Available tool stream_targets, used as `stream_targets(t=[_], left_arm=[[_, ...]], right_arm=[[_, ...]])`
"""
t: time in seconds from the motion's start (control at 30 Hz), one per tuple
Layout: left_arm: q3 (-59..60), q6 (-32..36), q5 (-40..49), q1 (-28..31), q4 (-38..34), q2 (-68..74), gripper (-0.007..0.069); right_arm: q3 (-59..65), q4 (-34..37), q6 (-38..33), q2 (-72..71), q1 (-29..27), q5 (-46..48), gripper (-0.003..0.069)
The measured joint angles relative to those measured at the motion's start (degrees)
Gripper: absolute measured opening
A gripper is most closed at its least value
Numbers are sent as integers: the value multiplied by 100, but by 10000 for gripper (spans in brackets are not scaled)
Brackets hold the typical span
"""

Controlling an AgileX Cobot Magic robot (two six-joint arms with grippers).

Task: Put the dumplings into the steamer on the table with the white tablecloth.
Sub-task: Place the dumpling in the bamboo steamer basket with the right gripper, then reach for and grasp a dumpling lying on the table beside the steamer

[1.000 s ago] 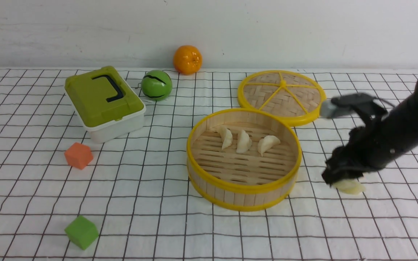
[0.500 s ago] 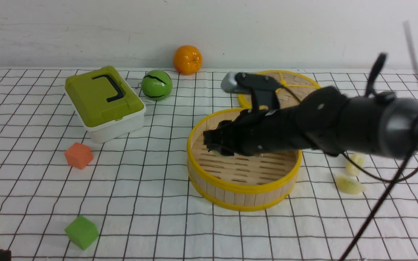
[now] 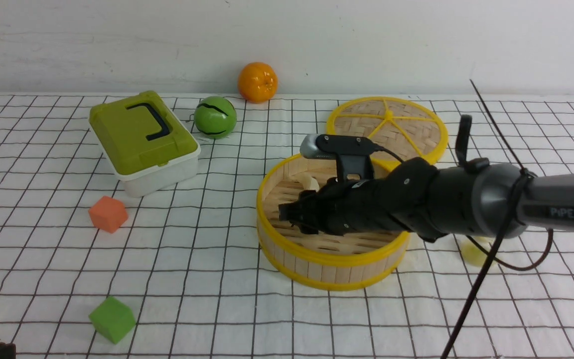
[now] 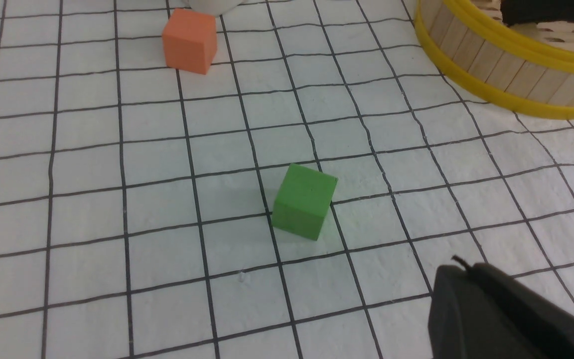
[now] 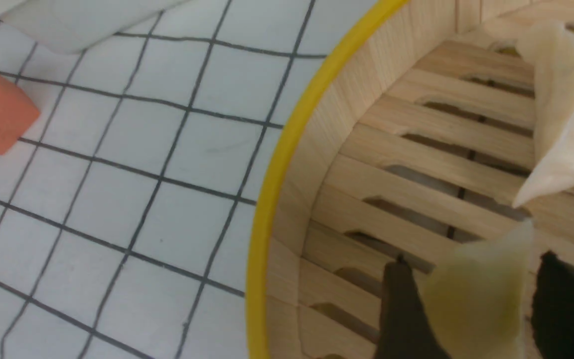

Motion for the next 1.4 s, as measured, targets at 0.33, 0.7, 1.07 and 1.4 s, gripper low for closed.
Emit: stream_targets(t=[0.33,0.7,1.07,1.4], left_arm=[[5,0,-31,0,16,0,-7],[5,0,-119,0,164,0,2],[66,0,-95,0,245,0,8],[127,0,-154,0,309,5,20]], right_arm=[[0,-400,-41,-1297,-987,1309,508],[302,-2587,1336,-1344,-3292,3249,411],[330,-3218,1872,-596,-3319,1760,400],[330,-3235,1942,-311,-3309,1843,191]])
